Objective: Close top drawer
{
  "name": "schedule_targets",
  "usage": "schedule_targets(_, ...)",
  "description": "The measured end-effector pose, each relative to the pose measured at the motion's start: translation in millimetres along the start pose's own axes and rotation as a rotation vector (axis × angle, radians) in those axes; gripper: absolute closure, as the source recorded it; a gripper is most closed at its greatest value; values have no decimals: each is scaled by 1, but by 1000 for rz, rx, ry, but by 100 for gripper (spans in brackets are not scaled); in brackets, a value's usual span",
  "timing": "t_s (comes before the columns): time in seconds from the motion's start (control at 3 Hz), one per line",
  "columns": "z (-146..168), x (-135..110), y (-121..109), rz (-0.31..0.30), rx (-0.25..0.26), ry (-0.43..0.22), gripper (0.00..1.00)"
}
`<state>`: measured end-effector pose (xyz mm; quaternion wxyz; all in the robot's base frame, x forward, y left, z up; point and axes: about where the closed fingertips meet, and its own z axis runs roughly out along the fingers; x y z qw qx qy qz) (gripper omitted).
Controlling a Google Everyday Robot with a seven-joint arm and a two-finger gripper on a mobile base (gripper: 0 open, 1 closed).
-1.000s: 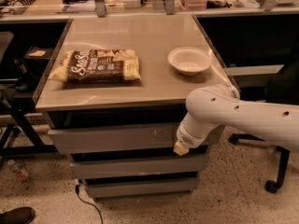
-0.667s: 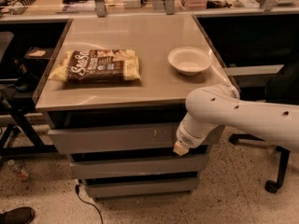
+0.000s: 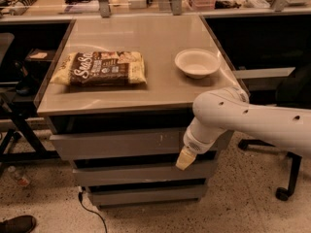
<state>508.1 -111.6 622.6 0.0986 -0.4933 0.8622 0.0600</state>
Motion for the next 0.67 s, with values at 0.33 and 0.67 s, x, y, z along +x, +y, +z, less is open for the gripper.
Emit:
schedule_targets(0.33,0,0,0,0,0,0,0)
schedule_targets(0.67,0,0,0,0,0,0,0)
